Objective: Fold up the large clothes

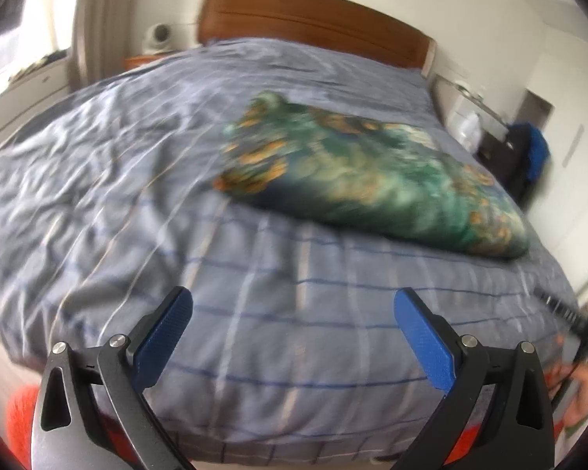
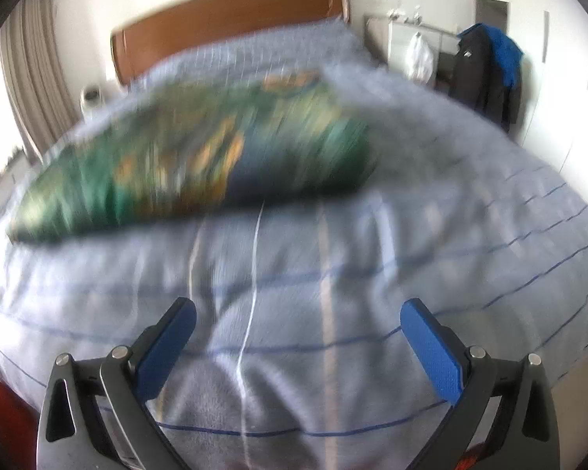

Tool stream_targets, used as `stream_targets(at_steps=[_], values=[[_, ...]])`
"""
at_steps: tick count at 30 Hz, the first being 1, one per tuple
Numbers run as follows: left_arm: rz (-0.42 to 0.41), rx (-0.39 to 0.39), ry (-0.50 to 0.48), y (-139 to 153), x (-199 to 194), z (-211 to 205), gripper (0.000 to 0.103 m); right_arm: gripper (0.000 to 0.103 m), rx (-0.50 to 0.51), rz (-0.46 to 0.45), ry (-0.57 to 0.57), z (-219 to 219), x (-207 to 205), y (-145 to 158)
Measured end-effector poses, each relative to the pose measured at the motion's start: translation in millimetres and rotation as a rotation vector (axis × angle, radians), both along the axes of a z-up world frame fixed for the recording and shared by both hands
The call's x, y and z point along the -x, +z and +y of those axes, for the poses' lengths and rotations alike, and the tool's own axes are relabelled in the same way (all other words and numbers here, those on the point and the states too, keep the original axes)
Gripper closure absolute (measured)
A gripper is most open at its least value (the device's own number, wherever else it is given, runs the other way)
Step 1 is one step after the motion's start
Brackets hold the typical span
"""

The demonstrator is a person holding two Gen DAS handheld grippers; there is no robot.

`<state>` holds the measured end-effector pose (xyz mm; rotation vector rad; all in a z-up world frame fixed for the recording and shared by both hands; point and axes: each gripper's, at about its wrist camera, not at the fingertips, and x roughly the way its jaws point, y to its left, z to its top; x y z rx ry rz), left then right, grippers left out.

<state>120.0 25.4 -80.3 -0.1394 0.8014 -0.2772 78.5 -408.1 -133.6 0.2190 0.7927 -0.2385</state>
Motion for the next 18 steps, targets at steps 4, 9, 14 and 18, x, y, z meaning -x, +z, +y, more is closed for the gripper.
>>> stream_targets(at_steps=[4,9,14,18], values=[[0.006,-0.030,-0.106,26.7,-35.7,-45.2,0.001,0.000,-0.190,-0.085,-0.035,-48.5,1.7,26.1],[0.018,-0.087,-0.207,43.6,-103.9,-114.7,0.001,0.000,-0.470,-0.102,-0.063,-118.2,-39.2,27.6],[0.048,-0.183,-0.167,24.2,-186.5,-171.7,0.001,0.000,-0.674,-0.031,-0.011,-160.8,-115.7,3.6],[0.083,-0.285,-0.165,-13.2,-224.7,-211.5,0.001,0.000,-0.740,0.093,0.092,-165.0,-179.4,-26.9]])
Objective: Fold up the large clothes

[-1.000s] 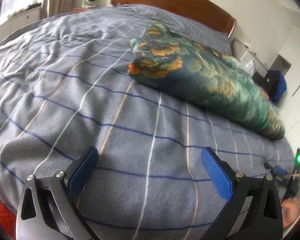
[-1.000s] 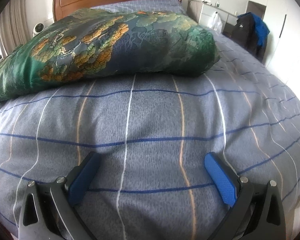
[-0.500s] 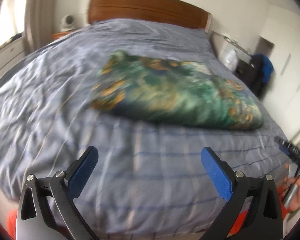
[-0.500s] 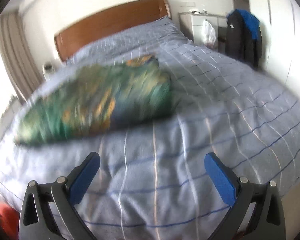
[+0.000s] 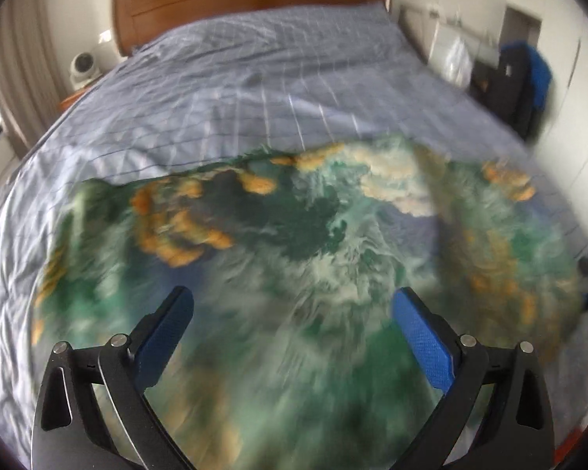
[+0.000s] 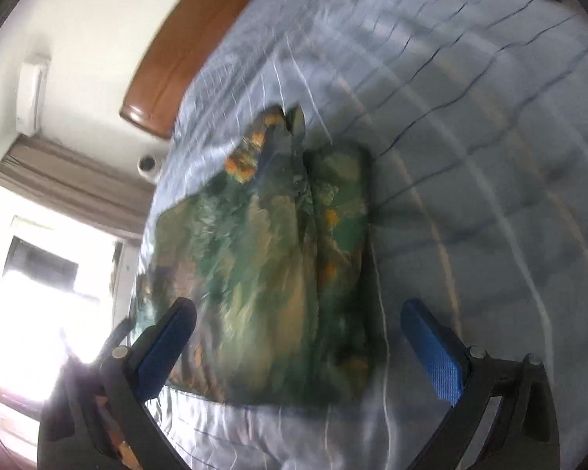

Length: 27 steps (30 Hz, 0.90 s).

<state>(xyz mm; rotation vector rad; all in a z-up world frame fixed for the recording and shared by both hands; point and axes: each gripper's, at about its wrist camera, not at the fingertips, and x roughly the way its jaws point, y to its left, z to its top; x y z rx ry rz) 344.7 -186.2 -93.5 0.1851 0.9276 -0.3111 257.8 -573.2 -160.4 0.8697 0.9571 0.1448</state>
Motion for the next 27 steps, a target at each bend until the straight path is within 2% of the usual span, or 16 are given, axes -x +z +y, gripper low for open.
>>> stream_targets(at_steps=[1,3,6,8,9,10,11,13,16,20,21,24,27], values=[[0.034,-0.077,0.005,-21.0,-9.3,-12.3,0.000,0.000,0.003,0.014,0.011,1.9,-7.1,-4.9],[0.079,-0.112,0.020,-43.9,-15.8,-18.4,0.000,0.000,0.008,0.058,0.056,7.9,-29.1,-19.4],[0.003,-0.128,0.037,-58.6,-5.0,-23.5,0.001,0.001,-0.012,0.105,0.085,17.7,-45.3,-36.8],[-0.037,-0.127,0.037,-61.3,3.8,-22.1,0.001,0.039,-0.074,0.094,0.114,23.7,-51.5,-41.4],[-0.037,-0.120,0.036,-61.8,4.5,-20.8,0.001,0.054,-0.075,0.079,0.132,28.2,-53.3,-36.8],[-0.028,-0.108,0.031,-62.0,4.2,-17.7,0.001,0.064,-0.029,0.066,0.145,33.3,-52.9,-27.4],[-0.021,-0.100,0.027,-62.1,4.3,-16.0,0.001,0.067,0.020,0.045,0.172,41.3,-51.6,-12.8],[-0.012,-0.091,0.022,-62.1,3.4,-14.4,0.001,0.072,0.045,-0.014,0.193,51.7,-45.5,17.2],[0.004,-0.076,0.020,-58.5,1.2,-12.2,0.001,0.073,0.057,-0.112,0.241,80.3,-40.6,72.9],[0.097,-0.061,-0.043,-38.4,-15.1,-0.8,0.002,0.073,0.174,-0.175,0.340,158.2,-45.7,135.0],[0.108,-0.040,-0.063,-26.4,-14.3,9.8,0.007,0.073,0.207,-0.188,0.352,179.2,-47.2,147.9],[0.069,0.035,-0.019,15.9,-3.3,68.9,0.006,0.073,0.255,-0.220,0.348,228.1,-49.3,174.1],[0.046,0.166,0.063,44.1,10.3,158.7,0.005,0.073,0.262,-0.235,0.320,279.7,-59.3,185.9]])
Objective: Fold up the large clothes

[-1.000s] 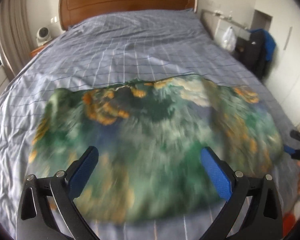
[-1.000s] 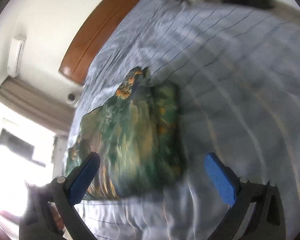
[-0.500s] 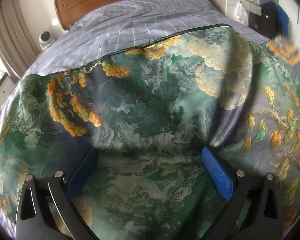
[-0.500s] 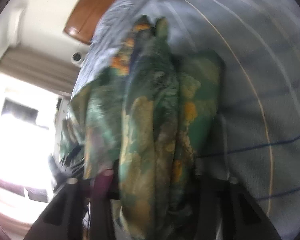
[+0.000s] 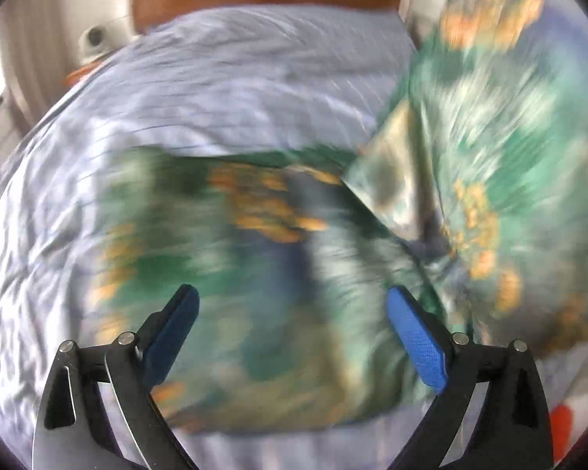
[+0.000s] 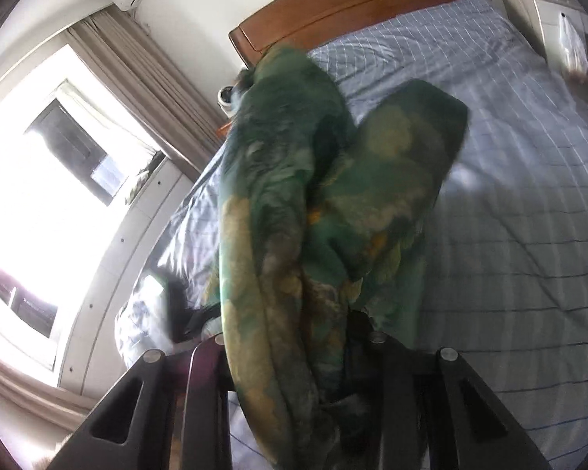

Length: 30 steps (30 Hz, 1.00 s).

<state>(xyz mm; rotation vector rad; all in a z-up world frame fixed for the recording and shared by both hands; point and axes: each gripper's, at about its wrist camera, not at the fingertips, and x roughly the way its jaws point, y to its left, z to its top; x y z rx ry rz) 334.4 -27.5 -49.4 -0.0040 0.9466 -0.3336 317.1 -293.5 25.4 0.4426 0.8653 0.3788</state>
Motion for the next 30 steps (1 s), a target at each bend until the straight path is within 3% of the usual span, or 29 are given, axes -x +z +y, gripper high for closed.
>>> stream_targets(at_steps=[4,8,11,15,18,22,26,30], values=[[-0.011,0.013,0.106,-1.6,18.8,82.5,0.005,0.073,0.004,0.016,-0.039,57.9,-15.7,-8.7],[0.034,0.062,0.175,-24.1,37.2,140.3,0.005,0.073,0.120,0.003,-0.031,129.0,-21.2,-41.0],[0.060,0.114,0.178,-31.1,36.8,158.9,0.005,0.073,0.302,-0.028,0.021,191.7,-24.9,-73.8],[0.031,0.171,0.159,-16.3,23.3,175.1,0.005,0.071,0.575,-0.163,0.121,247.5,7.4,-120.0],[0.005,0.232,0.099,7.4,-1.3,172.2,0.005,0.060,0.701,-0.278,0.140,265.2,29.1,-136.9],[0.050,0.295,-0.044,33.9,-39.7,139.8,0.005,0.052,0.802,-0.363,0.150,279.8,53.6,-146.6],[0.117,0.255,-0.201,37.0,-62.5,78.6,0.005,0.050,0.882,-0.403,0.157,290.5,60.5,-154.5],[0.204,0.125,-0.226,12.3,-80.8,32.5,0.009,0.048,0.944,-0.433,0.160,299.5,58.5,-160.7]])
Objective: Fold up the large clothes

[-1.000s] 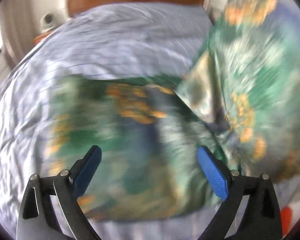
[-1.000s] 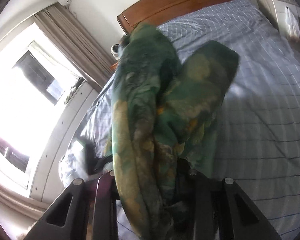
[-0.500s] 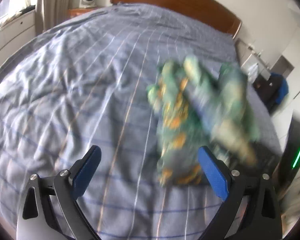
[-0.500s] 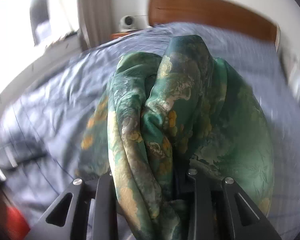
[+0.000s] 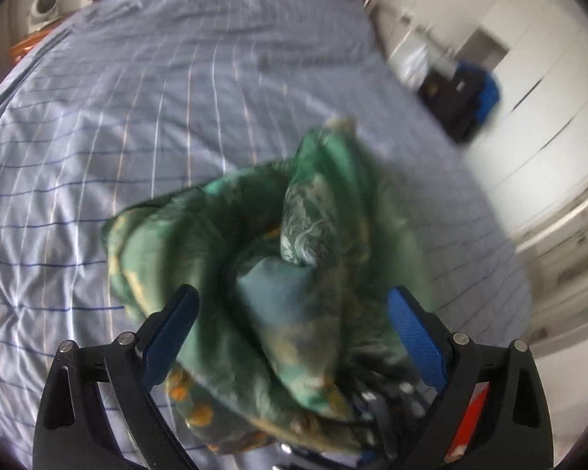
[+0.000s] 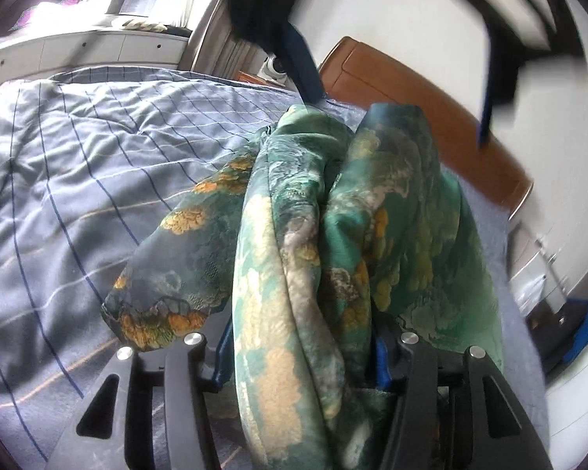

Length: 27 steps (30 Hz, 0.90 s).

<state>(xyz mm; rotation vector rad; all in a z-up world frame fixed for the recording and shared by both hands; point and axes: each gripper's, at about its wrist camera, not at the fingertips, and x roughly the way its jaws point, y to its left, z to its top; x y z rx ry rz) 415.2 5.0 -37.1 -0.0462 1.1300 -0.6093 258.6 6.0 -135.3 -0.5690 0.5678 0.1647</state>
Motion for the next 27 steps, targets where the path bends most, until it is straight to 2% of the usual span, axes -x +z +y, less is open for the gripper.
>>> stream_targets(at_steps=[2,3,5,6,7,9,11,12,13,15,17,18,19,21,22,23,24,26,27], values=[[0.019,-0.019,0.015,-9.1,-3.4,-6.4,0.038,0.047,0.010,-0.008,0.006,-2.5,-2.6,-0.2],[0.029,-0.019,0.039,-12.8,-7.0,-4.1,0.070,0.046,0.012,-0.011,0.012,-4.1,-3.0,0.7],[0.055,0.046,0.059,-16.8,-9.4,7.1,0.077,0.036,0.021,-0.027,0.020,-6.3,2.3,4.6],[0.046,0.053,0.053,-16.1,-8.6,10.1,0.080,0.028,0.026,-0.029,0.039,-6.3,6.2,7.1],[0.030,0.046,0.045,-14.8,-5.3,11.3,0.082,0.023,0.028,-0.029,0.056,-5.6,8.9,9.7],[-0.004,0.026,0.040,-12.4,-2.7,15.4,0.082,0.022,-0.011,-0.014,0.112,-14.0,25.6,24.0],[-0.007,0.026,0.052,-14.6,-5.2,25.5,0.083,0.021,-0.126,-0.004,0.172,-35.9,47.7,48.9],[-0.009,0.027,0.055,-16.3,-7.7,31.2,0.083,0.014,-0.204,-0.007,0.187,-54.5,59.1,65.1],[-0.011,0.027,0.052,-18.0,-10.0,34.6,0.083,0.009,-0.284,-0.014,0.184,-75.4,65.7,79.7],[-0.019,0.016,0.042,-20.7,-14.6,38.7,0.083,0.008,-0.416,-0.027,0.149,-115.0,66.4,100.4],[-0.023,0.007,0.043,-23.8,-19.2,41.7,0.082,0.009,-0.496,-0.002,0.024,-156.7,37.7,110.8],[-0.024,0.007,0.045,-23.6,-19.3,43.1,0.082,0.017,-0.513,0.037,-0.030,-173.3,18.4,109.1],[-0.028,0.010,0.049,-25.2,-21.3,45.8,0.082,0.027,-0.530,0.111,-0.079,-189.5,-7.1,101.6],[-0.028,0.015,0.061,-28.7,-23.9,51.0,0.082,0.028,-0.561,0.268,-0.116,-201.5,-44.7,79.4],[-0.026,0.016,0.075,-31.7,-26.3,55.6,0.082,0.027,-0.570,0.339,-0.101,-198.0,-56.6,64.7],[-0.019,0.017,0.087,-35.1,-28.4,59.6,0.082,0.025,-0.530,0.340,-0.094,-187.0,-59.5,56.0],[-0.009,0.019,0.101,-39.8,-31.5,64.6,0.082,0.019,-0.470,0.331,-0.092,-171.6,-59.6,48.0],[0.003,0.020,0.136,-48.2,-35.8,74.9,0.077,0.003,-0.356,0.323,-0.088,-136.5,-58.6,31.5],[0.007,0.015,0.157,-51.4,-37.1,79.1,0.069,0.001,-0.296,0.313,-0.096,-118.9,-58.0,22.4]])
